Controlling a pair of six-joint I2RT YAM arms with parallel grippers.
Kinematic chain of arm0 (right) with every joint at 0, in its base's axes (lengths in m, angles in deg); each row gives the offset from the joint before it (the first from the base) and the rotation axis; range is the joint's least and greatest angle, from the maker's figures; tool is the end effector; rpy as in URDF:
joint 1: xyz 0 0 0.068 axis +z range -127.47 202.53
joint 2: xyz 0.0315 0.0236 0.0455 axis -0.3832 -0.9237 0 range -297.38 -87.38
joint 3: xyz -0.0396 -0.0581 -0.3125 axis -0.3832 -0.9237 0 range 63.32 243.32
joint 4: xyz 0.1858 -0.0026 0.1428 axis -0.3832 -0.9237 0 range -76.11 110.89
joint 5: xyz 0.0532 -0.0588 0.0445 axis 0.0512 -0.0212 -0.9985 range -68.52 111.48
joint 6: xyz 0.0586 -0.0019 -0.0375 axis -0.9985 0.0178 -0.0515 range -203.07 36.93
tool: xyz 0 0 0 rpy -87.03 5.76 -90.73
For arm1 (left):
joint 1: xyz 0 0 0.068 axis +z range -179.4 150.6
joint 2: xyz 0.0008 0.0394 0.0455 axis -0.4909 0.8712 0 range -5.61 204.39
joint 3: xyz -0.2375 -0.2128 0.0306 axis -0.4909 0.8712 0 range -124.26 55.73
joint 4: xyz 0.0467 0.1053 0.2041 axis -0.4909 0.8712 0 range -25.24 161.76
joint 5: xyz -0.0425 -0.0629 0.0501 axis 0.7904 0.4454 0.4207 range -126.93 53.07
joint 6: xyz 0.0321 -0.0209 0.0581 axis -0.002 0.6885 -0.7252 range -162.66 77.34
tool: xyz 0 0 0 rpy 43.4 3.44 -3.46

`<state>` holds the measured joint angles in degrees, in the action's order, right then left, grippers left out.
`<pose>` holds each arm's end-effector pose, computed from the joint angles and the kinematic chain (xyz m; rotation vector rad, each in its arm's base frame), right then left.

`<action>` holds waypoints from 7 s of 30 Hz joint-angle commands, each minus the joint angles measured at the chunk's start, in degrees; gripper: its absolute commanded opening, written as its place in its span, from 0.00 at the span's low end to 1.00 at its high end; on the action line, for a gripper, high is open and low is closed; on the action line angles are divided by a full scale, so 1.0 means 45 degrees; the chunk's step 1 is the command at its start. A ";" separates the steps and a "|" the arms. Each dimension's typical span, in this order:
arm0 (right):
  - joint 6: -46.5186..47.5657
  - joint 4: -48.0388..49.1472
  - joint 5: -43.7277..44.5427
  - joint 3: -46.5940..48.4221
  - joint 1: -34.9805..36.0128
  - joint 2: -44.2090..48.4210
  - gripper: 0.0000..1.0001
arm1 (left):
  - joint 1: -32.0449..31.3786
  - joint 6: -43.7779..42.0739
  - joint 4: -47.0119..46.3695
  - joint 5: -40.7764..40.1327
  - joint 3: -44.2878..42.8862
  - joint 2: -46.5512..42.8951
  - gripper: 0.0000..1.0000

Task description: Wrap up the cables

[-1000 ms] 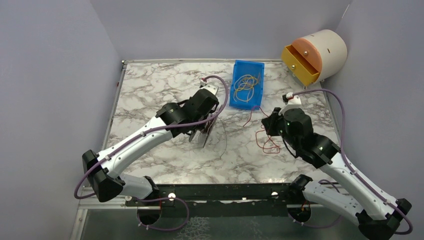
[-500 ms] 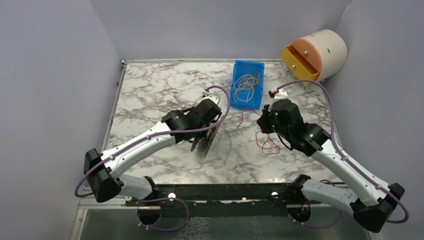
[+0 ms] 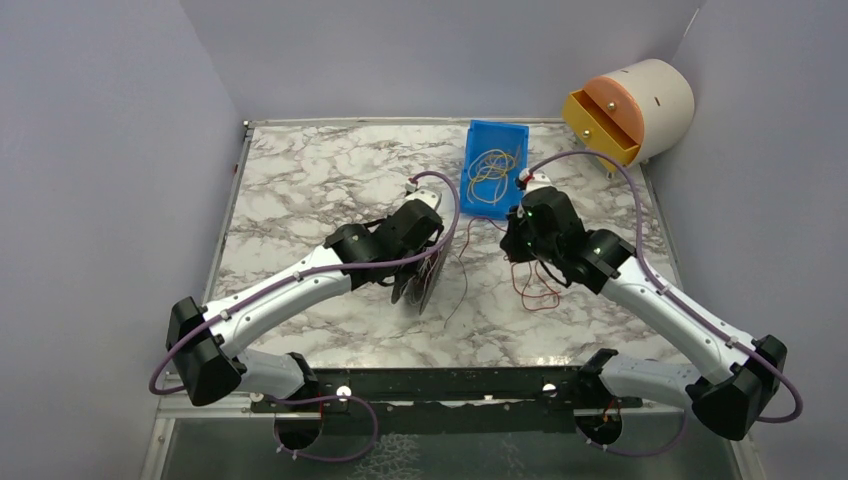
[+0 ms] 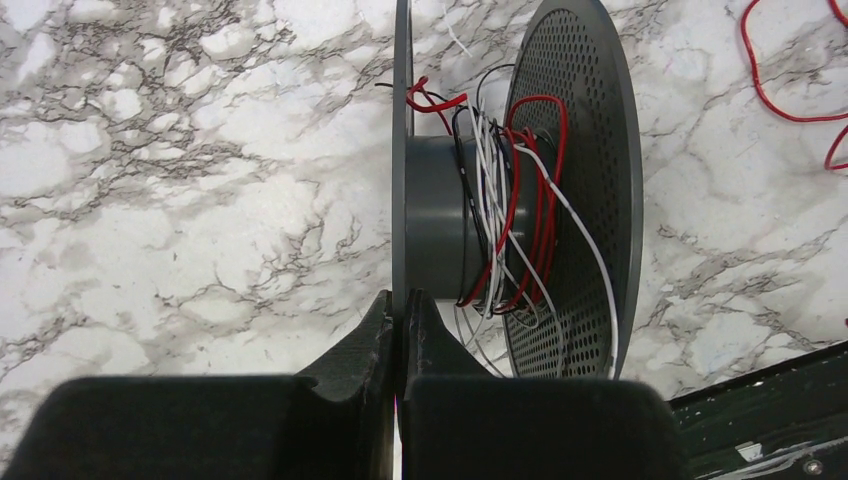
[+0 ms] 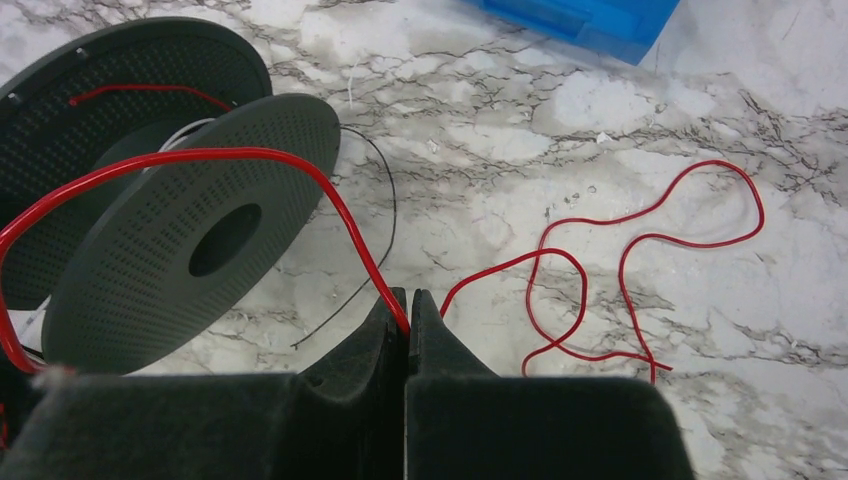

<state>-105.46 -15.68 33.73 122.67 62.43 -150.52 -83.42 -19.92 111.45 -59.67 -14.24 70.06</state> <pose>0.1586 0.1168 0.3544 -0.2346 2.2660 0.3352 0.1590 -0.1816 0.3549 0.4864 2.3440 -0.1283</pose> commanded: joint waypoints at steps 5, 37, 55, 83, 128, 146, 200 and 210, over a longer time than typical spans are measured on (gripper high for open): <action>-0.0130 -0.0046 -0.0240 0.0815 0.0384 -0.0694 0.01 | -0.0046 0.0565 -0.1599 0.1139 0.0287 -0.0504 0.00; -0.1064 -0.1666 0.2815 0.2957 0.2208 -0.3385 0.01 | -0.0027 0.0172 -0.2171 0.0544 0.0916 -0.2227 0.38; -0.2287 -0.3497 0.5039 0.4235 0.3488 -0.4949 0.01 | -0.0007 -0.0464 -0.2808 0.0890 0.1116 -0.2714 0.63; -0.2243 -0.2922 0.4704 0.3944 0.3857 -0.4852 0.01 | 0.0259 -0.0725 -0.3931 0.1528 0.1595 -0.0994 0.58; -0.1879 -0.2082 0.7076 0.3733 0.3947 -0.5209 0.10 | 0.0701 -0.1708 -0.3886 0.2633 0.2442 -0.2011 0.00; -0.1545 0.2370 0.5329 -0.0034 0.2331 -0.3254 0.39 | 0.0703 -0.2356 -0.2800 0.3974 0.1894 -0.3555 0.00; 0.0783 0.8199 -0.1056 -0.4829 0.0612 -0.3913 0.65 | 0.0713 -0.2349 -0.0492 0.1455 -0.1491 -0.4145 0.00; 0.0333 0.8058 -0.0465 -0.4637 0.0460 -0.4446 0.25 | 0.0714 -0.2300 -0.0353 0.1461 -0.1547 -0.4391 0.00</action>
<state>-102.88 19.53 30.64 99.92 64.88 -170.41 -80.40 -31.11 112.11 -53.88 -18.85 52.51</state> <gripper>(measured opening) 0.341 0.028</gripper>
